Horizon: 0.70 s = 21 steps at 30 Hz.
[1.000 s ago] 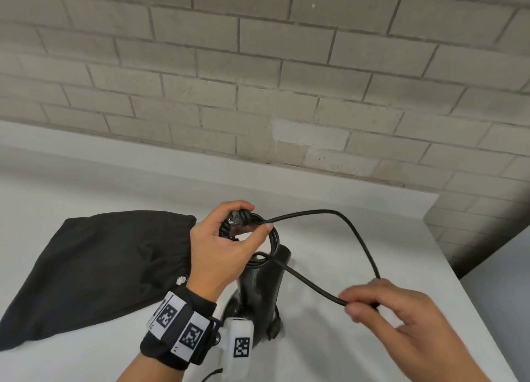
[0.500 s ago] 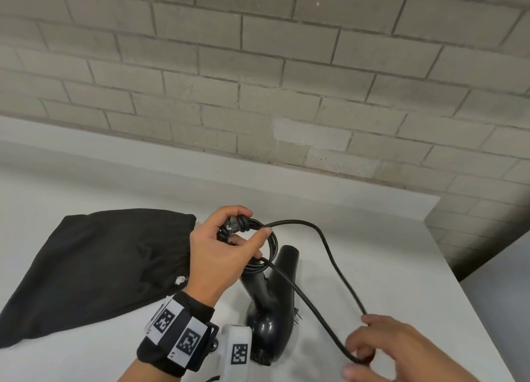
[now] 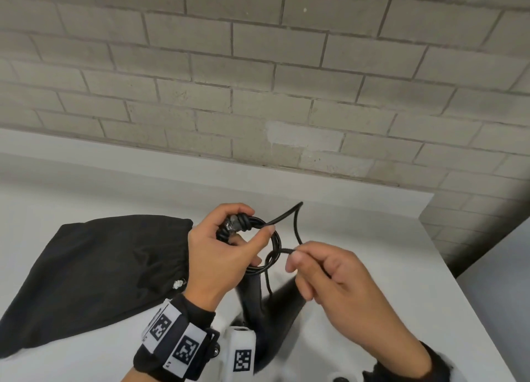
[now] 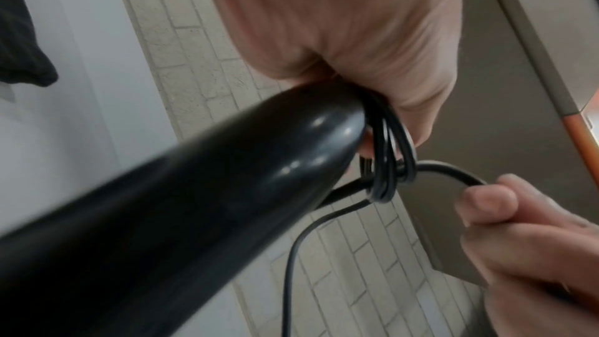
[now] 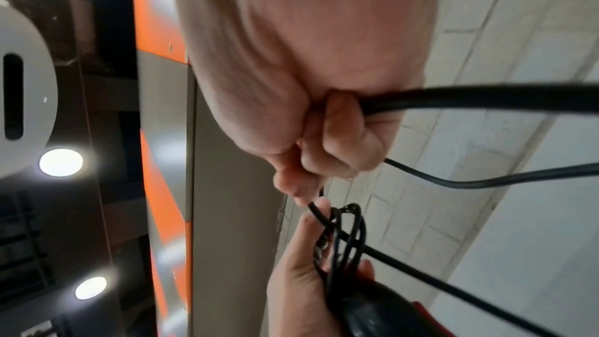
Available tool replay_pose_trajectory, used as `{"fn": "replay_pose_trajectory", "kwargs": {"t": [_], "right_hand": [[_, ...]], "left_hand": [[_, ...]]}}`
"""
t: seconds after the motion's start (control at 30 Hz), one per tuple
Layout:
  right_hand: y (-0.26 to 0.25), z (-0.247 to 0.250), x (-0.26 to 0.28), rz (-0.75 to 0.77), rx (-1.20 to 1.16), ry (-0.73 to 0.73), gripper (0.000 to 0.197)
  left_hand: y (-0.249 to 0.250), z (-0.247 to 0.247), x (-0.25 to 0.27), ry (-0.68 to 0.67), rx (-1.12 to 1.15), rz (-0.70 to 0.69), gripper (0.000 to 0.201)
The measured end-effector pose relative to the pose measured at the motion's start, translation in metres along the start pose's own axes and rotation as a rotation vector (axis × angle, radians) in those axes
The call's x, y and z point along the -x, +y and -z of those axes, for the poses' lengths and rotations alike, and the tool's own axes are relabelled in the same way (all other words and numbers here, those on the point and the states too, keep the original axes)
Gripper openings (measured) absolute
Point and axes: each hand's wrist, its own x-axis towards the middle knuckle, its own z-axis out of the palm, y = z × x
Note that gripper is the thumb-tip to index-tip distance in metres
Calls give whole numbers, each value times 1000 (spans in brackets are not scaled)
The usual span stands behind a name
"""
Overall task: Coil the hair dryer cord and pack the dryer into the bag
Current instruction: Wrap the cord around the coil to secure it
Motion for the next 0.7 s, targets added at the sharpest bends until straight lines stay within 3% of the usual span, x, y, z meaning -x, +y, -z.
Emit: {"fn": "replay_pose_trajectory", "kwargs": {"t": [0.13, 0.3, 0.4, 0.43, 0.5, 0.57, 0.63, 0.7], "right_hand": [[-14, 16, 3, 49, -235, 80, 30], [-19, 40, 23, 168, -246, 15, 42], [-8, 61, 38, 128, -124, -49, 23], [-3, 68, 47, 103, -45, -95, 17], [9, 77, 60, 47, 337, -190, 18], [22, 75, 70, -15, 709, -185, 29], [31, 60, 76, -290, 752, -304, 53], [51, 42, 80, -467, 608, -340, 59]], "left_hand": [[-1, -1, 1, 31, -12, -7, 29], [-6, 3, 0, 52, -42, -1, 29], [-7, 7, -2, 54, -53, 4, 28], [-7, 8, -2, 54, -59, 0, 28], [-8, 11, -2, 59, -64, 0, 28], [-9, 12, -3, 64, -63, 2, 28], [-9, 13, -2, 63, -68, -2, 28], [-9, 12, -1, 58, -63, -10, 29]]}}
